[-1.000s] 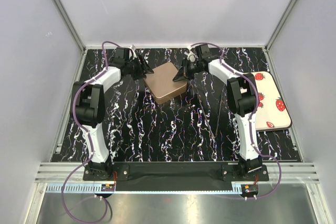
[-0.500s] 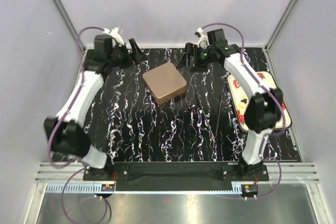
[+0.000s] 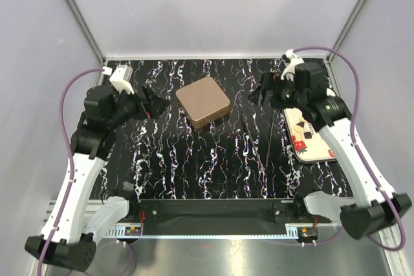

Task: Pack the chocolate

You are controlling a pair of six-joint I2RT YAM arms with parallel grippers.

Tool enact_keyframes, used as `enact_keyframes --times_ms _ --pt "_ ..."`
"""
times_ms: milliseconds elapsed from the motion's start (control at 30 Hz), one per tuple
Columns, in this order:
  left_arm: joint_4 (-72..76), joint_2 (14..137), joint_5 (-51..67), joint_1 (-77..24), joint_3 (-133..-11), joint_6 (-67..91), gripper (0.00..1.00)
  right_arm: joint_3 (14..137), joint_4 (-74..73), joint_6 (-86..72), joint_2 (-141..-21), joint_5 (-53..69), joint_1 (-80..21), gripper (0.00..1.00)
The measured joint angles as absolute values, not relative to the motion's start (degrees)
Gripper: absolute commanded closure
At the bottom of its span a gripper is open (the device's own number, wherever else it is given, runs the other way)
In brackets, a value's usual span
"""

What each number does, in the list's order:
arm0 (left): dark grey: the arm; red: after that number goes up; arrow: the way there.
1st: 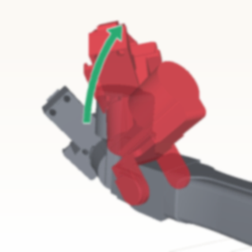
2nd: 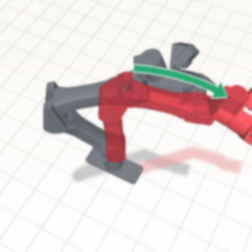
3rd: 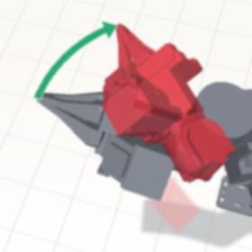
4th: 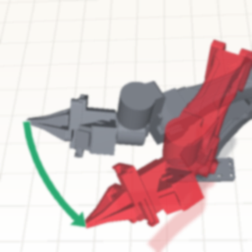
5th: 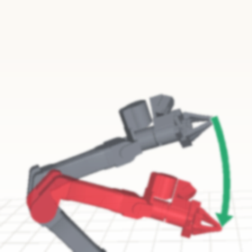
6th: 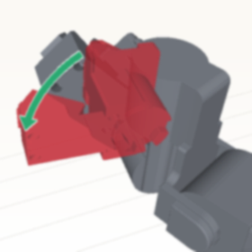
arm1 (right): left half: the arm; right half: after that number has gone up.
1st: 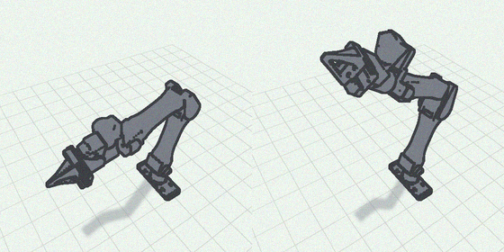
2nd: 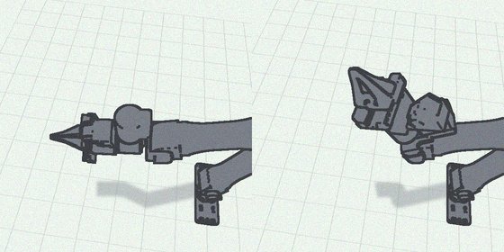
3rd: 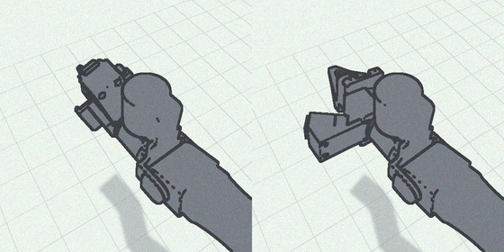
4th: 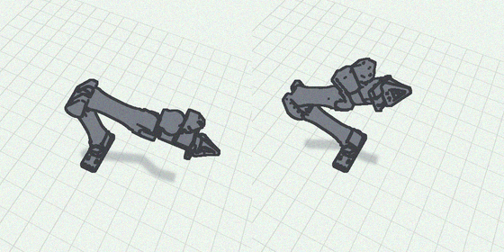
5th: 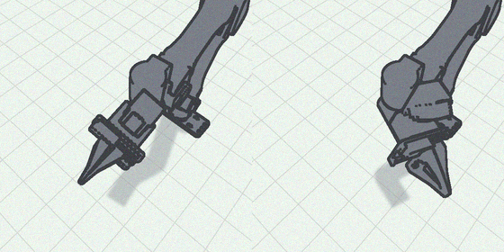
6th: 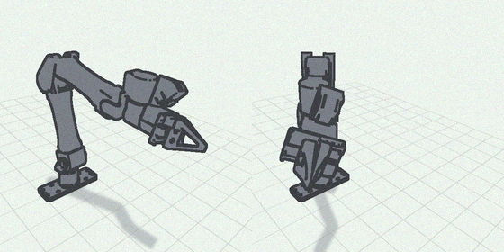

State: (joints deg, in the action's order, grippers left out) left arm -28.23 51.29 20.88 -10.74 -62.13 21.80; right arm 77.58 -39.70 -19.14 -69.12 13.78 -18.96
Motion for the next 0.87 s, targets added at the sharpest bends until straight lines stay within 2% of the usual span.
enact_keyframes --times_ms 333,867 --pt "-30.37 34.70 22.90 -10.74 -53.98 18.83 0.01 66.61 -38.00 -20.78 -53.17 6.85 -18.96 0.00" --pt "-33.39 36.42 23.62 -10.74 -57.23 17.15 0.01 65.95 -37.15 -20.78 -52.10 6.61 -18.96 0.00"
